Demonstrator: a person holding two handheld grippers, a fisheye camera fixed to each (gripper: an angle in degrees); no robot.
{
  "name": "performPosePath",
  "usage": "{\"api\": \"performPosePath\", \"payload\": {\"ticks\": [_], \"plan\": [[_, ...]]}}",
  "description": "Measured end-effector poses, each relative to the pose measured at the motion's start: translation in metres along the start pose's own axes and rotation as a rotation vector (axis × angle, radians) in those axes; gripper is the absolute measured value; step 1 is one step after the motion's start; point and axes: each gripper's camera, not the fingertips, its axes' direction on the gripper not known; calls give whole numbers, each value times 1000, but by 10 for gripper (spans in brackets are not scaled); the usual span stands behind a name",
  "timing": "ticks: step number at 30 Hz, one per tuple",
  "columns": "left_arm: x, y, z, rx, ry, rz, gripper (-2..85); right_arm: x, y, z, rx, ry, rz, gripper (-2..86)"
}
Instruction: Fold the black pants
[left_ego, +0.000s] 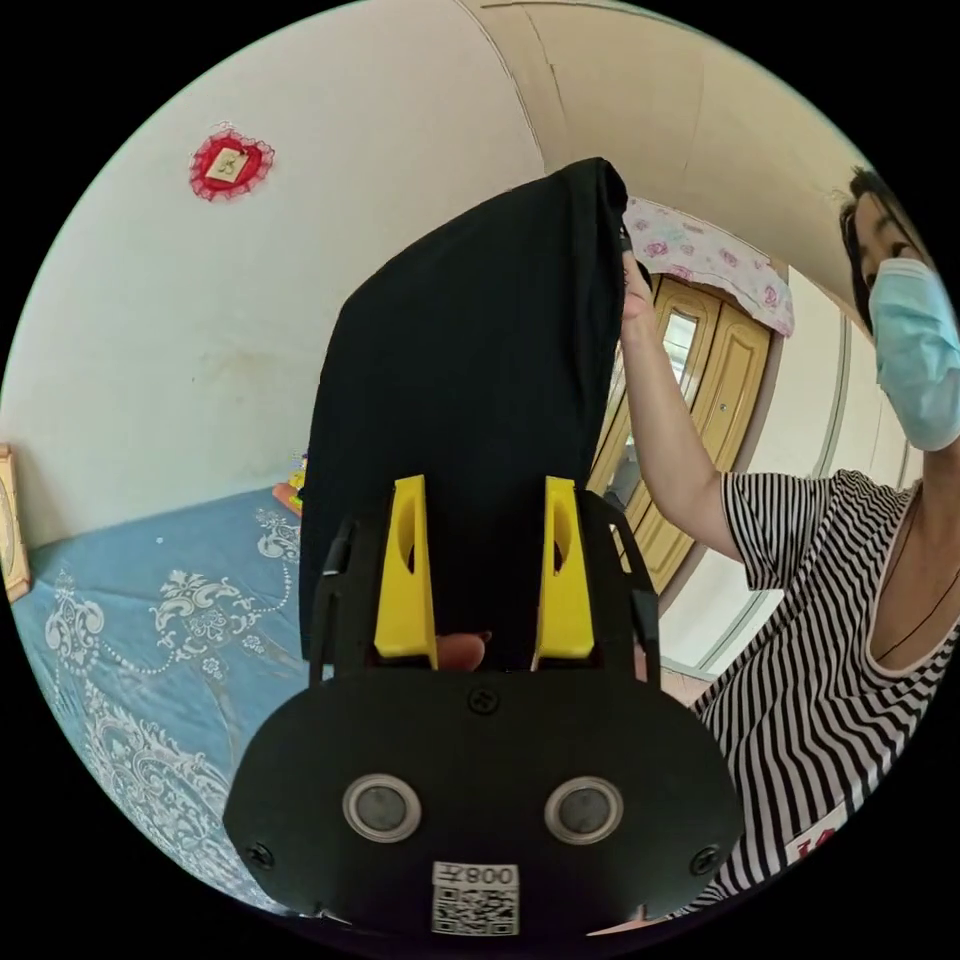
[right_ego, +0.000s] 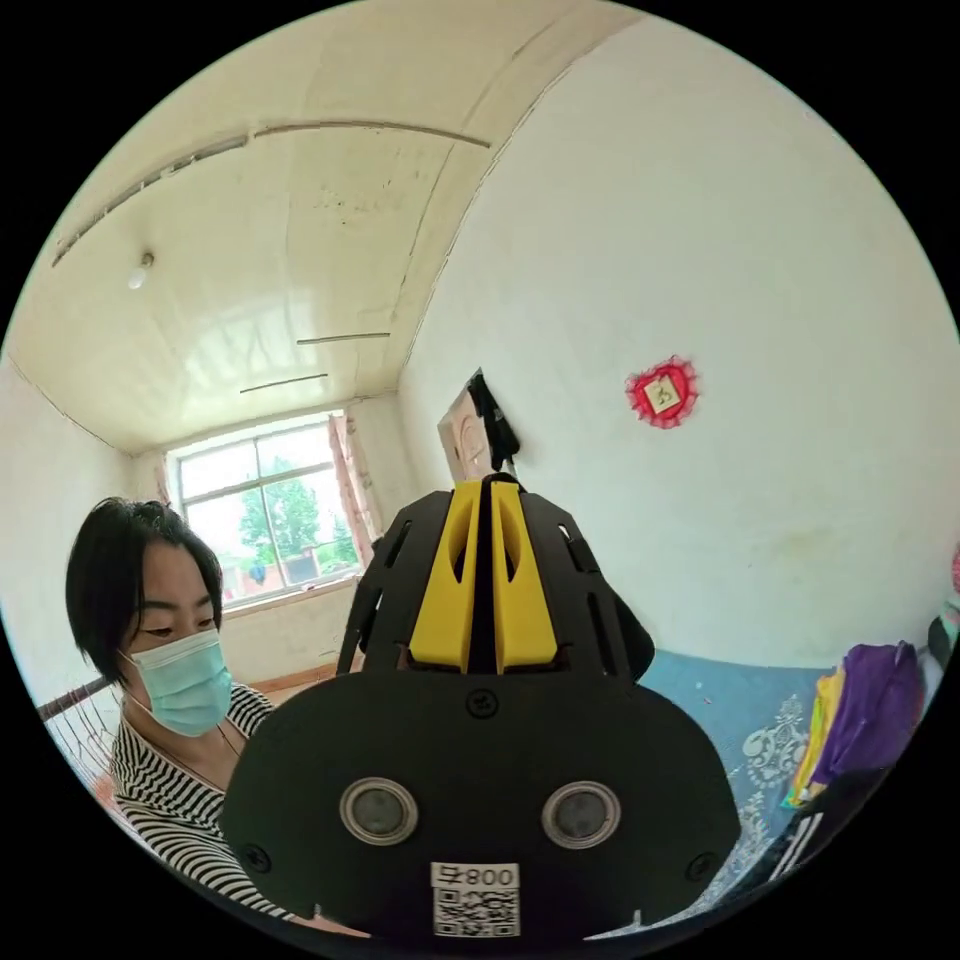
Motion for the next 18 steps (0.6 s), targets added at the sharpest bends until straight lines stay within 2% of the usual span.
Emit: {"api": "performPosePath", "payload": {"ticks": [5, 12, 18], "plan": [[42, 12, -75, 28, -67, 24, 166, -4, 40, 119, -76, -172, 126, 12], [79, 4, -170, 182, -143, 15, 156, -37, 72, 220, -192, -165, 150, 12], [98, 2, -215, 184, -212, -27, 106, -59, 85, 278, -218, -143, 169, 12]]}}
